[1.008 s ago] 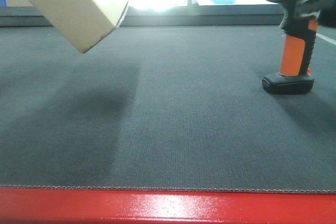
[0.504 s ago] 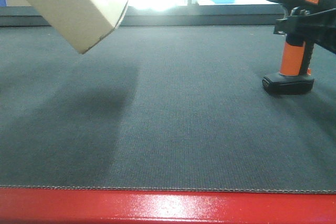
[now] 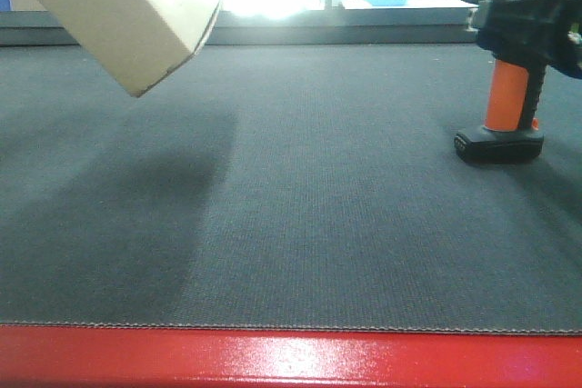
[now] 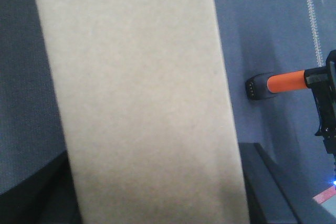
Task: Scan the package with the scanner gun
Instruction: 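Grasp the orange scanner gun's head with the right gripper, then lift the scanner gun with the right gripper and aim it at the box label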
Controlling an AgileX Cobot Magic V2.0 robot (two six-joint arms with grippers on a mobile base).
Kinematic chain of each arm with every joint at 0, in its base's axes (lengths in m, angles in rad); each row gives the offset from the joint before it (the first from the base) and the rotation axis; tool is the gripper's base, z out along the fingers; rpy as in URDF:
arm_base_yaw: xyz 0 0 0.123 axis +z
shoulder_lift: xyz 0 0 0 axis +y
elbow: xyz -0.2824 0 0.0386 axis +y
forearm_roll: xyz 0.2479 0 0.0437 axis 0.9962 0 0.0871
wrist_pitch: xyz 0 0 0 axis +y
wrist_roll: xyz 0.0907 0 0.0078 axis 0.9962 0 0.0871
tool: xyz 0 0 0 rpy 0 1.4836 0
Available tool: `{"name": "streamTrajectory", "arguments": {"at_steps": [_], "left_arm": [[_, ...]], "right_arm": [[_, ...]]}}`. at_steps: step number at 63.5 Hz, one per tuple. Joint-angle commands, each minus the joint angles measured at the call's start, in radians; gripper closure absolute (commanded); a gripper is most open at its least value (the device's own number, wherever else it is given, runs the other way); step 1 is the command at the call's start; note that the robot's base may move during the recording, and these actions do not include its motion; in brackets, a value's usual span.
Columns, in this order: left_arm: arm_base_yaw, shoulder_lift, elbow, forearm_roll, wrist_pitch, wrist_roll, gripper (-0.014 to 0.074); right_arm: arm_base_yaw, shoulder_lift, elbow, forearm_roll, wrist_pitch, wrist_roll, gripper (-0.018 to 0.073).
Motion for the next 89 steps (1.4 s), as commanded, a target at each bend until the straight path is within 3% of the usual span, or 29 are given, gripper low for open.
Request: {"name": "streamTrajectory", "arguments": {"at_steps": [1, 34, 39, 46, 54, 58, 74, 82, 89], "left_arm": [[0.000, -0.012, -0.005, -0.011, -0.008, 0.002, 0.0708], [0.000, -0.012, -0.005, -0.002, -0.008, 0.002, 0.0708], [0.000, -0.012, -0.005, -0.002, -0.008, 0.002, 0.0708], [0.000, -0.012, -0.005, -0.002, -0.008, 0.002, 0.0708], [0.000, -0.012, -0.005, -0.002, -0.008, 0.002, 0.0708], [0.000, -0.012, -0.005, -0.002, -0.008, 0.002, 0.0708], [0.000, -0.012, -0.005, -0.002, -0.008, 0.002, 0.0708], [0.000, -0.012, -0.005, -0.002, -0.008, 0.002, 0.0708], [0.000, -0.012, -0.005, 0.010, -0.008, 0.002, 0.0708]], "right_arm": [[0.001, 0.021, -0.029, 0.007, -0.018, -0.002, 0.0000], [0.001, 0.055, -0.072, 0.007, 0.042, -0.002, 0.0032], [0.001, 0.055, -0.072, 0.007, 0.042, -0.002, 0.0114], [0.001, 0.048, -0.072, 0.007, 0.038, -0.002, 0.0323], [0.001, 0.034, -0.072, 0.007, 0.038, -0.002, 0.0629], [0.001, 0.031, -0.072, 0.007, 0.038, -0.002, 0.0727], [0.001, -0.003, -0.072, 0.007, 0.047, -0.045, 0.0713], [0.001, -0.070, -0.086, 0.011, 0.102, -0.181, 0.0713], [0.001, -0.135, -0.142, 0.015, 0.239, -0.338, 0.0713]]}}
